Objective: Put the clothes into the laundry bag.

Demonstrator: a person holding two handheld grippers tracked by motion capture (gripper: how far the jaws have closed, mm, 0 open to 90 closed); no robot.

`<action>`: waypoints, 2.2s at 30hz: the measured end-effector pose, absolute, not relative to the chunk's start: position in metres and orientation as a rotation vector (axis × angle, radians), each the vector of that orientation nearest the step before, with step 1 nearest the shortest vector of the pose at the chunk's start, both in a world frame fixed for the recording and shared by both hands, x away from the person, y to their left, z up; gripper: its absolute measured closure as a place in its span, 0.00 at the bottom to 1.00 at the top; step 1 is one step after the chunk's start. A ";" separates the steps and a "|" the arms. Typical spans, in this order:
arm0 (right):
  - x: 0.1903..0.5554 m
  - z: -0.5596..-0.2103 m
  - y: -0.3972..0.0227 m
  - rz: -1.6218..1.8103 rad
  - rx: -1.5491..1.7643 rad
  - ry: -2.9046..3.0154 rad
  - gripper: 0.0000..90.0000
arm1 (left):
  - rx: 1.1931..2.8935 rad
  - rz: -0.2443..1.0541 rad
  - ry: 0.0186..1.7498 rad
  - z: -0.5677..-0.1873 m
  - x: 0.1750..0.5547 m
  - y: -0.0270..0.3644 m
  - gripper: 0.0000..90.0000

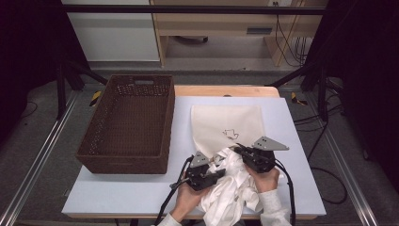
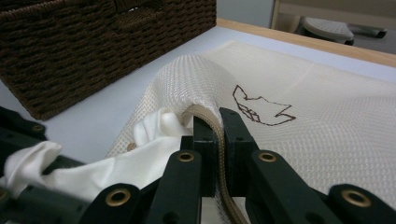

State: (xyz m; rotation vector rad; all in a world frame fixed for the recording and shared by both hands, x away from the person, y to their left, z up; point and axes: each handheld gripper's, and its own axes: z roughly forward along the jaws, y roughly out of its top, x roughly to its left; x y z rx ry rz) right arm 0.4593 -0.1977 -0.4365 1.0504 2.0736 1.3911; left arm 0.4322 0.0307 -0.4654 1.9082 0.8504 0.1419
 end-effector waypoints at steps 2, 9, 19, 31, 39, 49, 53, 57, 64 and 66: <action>0.460 -0.437 -0.198 1.403 1.055 2.071 0.96 | 1.943 0.196 0.829 -0.459 0.429 0.026 0.92; 0.459 -0.436 -0.200 1.469 1.047 2.062 0.96 | 1.984 0.293 0.740 -0.430 0.427 0.007 0.92; 0.452 -0.427 -0.198 1.495 0.986 2.052 0.96 | 2.044 0.320 0.764 -0.455 0.460 -0.006 0.86; 0.454 -0.434 -0.203 1.417 1.006 2.056 0.96 | 1.957 0.337 0.804 -0.451 0.432 0.042 0.30; 0.456 -0.438 -0.198 1.399 1.013 2.076 0.96 | 1.973 0.172 0.854 -0.474 0.433 0.032 0.64; 0.457 -0.438 -0.200 1.445 1.022 2.070 0.96 | 2.022 0.322 0.742 -0.436 0.423 0.012 0.89; 0.456 -0.437 -0.201 1.455 0.992 2.076 0.96 | 2.041 0.341 0.729 -0.431 0.428 0.005 0.89; 0.452 -0.433 -0.199 1.518 0.960 2.074 0.96 | 2.129 0.417 0.739 -0.436 0.447 -0.011 0.88; 0.450 -0.429 -0.199 1.492 0.959 2.061 0.96 | 2.092 0.409 0.814 -0.451 0.470 -0.002 0.77; 0.452 -0.432 -0.202 1.477 0.991 2.056 0.96 | 2.067 0.414 0.824 -0.450 0.467 0.006 0.58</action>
